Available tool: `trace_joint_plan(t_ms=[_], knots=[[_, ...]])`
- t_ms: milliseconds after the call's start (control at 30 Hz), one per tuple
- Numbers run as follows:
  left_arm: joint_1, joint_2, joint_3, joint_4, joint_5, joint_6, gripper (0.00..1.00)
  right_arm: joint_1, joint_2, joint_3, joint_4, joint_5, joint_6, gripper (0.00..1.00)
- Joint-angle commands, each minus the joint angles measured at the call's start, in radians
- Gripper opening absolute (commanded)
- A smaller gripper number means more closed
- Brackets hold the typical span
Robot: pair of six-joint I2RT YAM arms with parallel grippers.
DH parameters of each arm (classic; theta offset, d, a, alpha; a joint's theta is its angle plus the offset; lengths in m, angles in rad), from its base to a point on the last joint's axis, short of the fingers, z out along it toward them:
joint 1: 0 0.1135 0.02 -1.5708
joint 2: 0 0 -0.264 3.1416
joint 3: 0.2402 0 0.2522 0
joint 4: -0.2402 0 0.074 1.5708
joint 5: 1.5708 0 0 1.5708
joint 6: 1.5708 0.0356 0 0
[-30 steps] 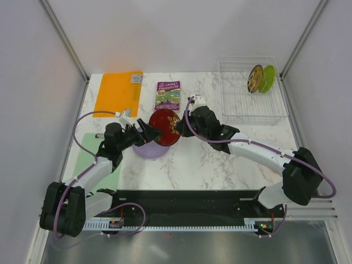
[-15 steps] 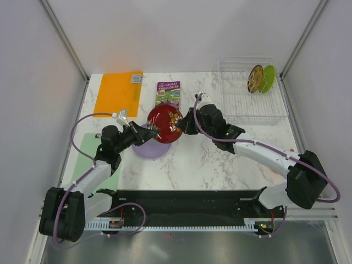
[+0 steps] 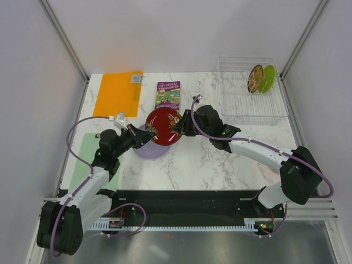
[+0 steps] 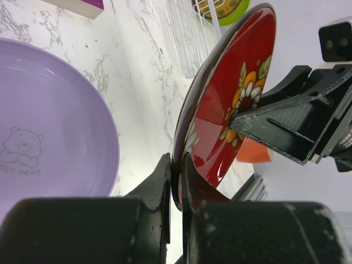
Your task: Unload the plates from the dish rack
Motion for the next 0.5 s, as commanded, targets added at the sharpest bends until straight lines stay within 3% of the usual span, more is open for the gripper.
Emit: trace_joint_plan(t_ms=[0,267,333,467], knots=[[-0.008,-0.030,0.019,-0.084,-0.187,0.142,0.02,0.046,-0.011,0.024,0.022,-0.046,0.017,0.49],[0.001,-0.028,0.064,-0.235,-0.293,0.162,0.02,0.023,-0.071,0.057,-0.136,0.115,-0.081,0.56],[0.011,-0.027,0.062,-0.258,-0.316,0.164,0.02,0.000,-0.100,0.046,-0.170,0.139,-0.094,0.64],[0.024,-0.019,0.064,-0.286,-0.347,0.172,0.02,-0.050,-0.192,0.043,-0.230,0.192,-0.143,0.66]])
